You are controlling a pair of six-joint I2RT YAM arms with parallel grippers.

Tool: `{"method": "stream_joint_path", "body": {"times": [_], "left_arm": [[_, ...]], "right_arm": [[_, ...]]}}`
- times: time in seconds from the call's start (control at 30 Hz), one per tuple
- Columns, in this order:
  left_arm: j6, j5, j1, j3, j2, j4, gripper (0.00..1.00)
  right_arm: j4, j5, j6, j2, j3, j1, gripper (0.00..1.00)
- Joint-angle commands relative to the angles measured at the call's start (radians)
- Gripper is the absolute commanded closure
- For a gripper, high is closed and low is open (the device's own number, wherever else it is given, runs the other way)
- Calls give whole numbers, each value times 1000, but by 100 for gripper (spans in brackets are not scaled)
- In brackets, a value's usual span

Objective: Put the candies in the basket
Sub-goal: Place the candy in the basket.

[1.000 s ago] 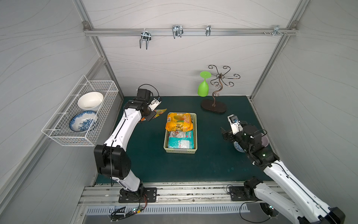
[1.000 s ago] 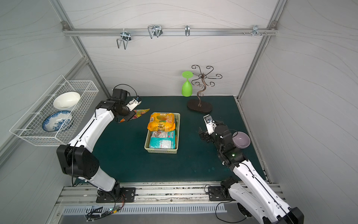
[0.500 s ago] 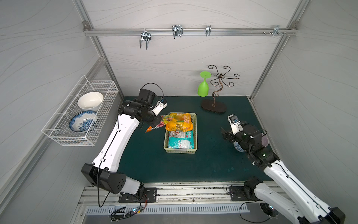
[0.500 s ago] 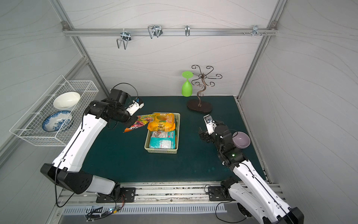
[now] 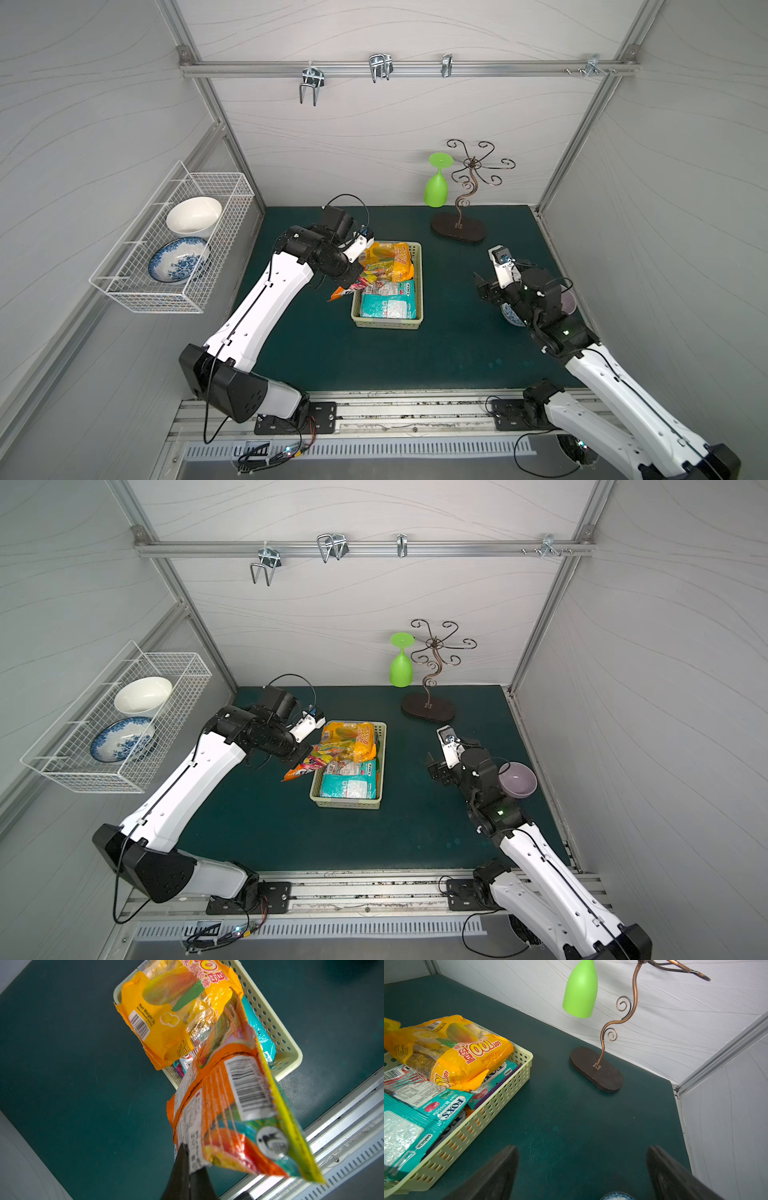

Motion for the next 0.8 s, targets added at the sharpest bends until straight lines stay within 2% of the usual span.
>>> {"method": "stream_joint_path", "body": {"times": [0.0,0.13,0.5,0.57,0.67,0.77], "left_arm": [[-9,-28,-48,-45,-1,154,100],[37,-103,-118,-118,0,267,100],[78,-162,-220,-257,72,440,100],[58,-162,-235,-258,88,435,91],[56,-154,-264,-248,94,393,69],[76,-89,-281,-232,65,308,53]], "right_arm": [[33,-1,4,-10,-11,-5,1],[27,14,2,-5,-11,-6,1],[32,4,1,-14,-13,-4,1],[32,14,-2,-9,-13,-6,1],[31,11,0,-8,-14,-3,1],[33,9,-4,-13,-14,-3,1]]}}
